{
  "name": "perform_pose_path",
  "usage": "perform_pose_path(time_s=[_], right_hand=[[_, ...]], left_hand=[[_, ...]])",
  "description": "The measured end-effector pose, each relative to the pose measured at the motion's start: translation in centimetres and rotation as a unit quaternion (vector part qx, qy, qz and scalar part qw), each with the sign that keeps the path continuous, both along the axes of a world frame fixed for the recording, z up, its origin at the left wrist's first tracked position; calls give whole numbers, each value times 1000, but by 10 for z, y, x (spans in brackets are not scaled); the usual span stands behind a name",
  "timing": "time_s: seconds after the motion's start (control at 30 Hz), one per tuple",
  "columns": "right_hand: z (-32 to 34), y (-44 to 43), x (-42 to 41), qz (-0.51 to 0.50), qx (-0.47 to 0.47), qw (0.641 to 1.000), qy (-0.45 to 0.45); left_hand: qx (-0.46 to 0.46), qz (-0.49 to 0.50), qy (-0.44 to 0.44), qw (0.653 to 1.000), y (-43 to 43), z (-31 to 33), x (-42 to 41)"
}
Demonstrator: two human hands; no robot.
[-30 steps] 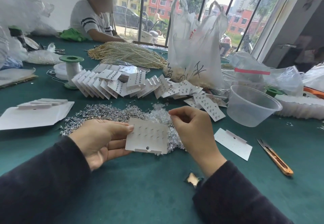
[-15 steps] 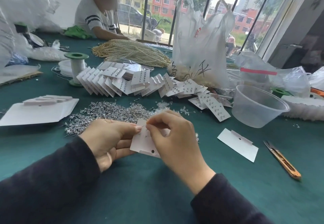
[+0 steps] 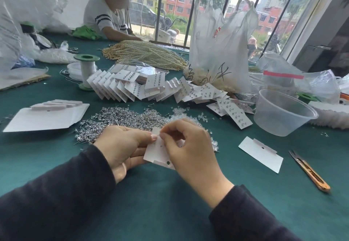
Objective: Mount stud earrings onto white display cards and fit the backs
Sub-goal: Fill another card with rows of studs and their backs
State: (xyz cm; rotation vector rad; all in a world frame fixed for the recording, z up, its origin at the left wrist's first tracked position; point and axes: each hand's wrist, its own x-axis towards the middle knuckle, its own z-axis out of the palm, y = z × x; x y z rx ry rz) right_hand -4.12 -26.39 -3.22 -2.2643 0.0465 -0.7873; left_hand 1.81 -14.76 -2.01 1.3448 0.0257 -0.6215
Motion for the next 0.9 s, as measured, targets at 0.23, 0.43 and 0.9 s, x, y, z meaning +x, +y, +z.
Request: perform_pose_path(time_s=[0.23,0.43,0.9], right_hand=[[-3,2,0,-5,6,1000,-12],[-3,3,0,-1,2,1000,-11],[-8,9,1,0,-48,998,-32]], left_hand=[[12,7,-7,1000,0,-1,-1],[11,6,-6,1000,0,1,-3],[26,29,-21,999,0,0,-5]])
